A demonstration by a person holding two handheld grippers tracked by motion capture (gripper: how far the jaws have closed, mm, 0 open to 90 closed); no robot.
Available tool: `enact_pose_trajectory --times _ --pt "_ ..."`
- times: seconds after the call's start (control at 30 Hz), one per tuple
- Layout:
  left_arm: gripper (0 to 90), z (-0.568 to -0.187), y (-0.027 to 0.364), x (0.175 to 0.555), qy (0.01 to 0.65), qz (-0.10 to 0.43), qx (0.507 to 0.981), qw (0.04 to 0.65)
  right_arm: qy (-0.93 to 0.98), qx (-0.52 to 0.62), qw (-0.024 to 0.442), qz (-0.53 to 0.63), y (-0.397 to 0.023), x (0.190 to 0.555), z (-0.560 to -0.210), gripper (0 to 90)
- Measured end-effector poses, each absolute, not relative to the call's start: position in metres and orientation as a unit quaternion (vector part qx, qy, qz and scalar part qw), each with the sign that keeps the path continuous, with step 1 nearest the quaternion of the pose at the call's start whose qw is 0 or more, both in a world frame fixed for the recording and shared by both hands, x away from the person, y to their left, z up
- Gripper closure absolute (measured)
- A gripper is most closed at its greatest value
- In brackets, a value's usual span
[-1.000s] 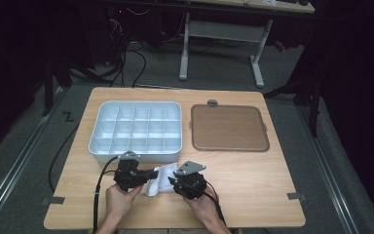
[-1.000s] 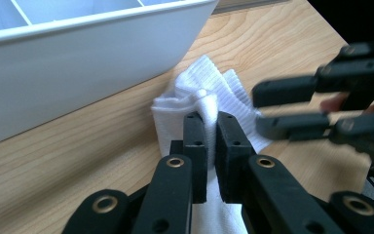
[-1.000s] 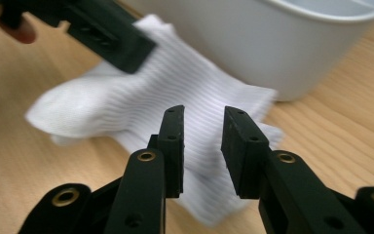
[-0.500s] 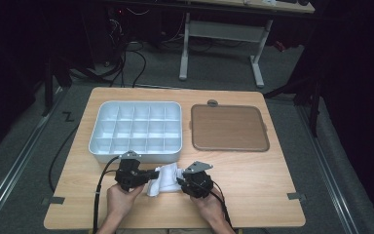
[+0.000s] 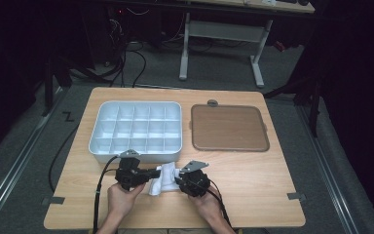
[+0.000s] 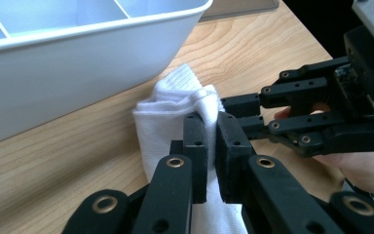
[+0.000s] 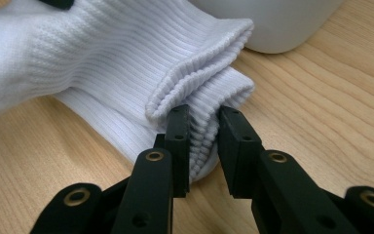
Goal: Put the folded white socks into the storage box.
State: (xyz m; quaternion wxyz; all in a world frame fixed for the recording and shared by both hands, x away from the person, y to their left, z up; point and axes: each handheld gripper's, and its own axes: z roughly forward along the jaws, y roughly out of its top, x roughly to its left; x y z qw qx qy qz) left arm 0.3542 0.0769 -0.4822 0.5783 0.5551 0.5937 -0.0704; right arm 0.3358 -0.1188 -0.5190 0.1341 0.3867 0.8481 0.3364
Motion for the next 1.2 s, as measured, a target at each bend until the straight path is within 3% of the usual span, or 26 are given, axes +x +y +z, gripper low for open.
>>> enact_pose_trajectory --times 0.67,1.2 --pt "84.5 -0.469 0.057 0.361 0.577 -0.067 0.573 0.578 0.858 0.368 0.119 0.339 -0.111 0.337 -0.520 77.3" --pt "84.3 -0.484 0.042 0.369 0.572 -0.072 0.589 0.566 0.863 0.355 0.099 0.347 -0.111 0.336 -0.520 77.3"
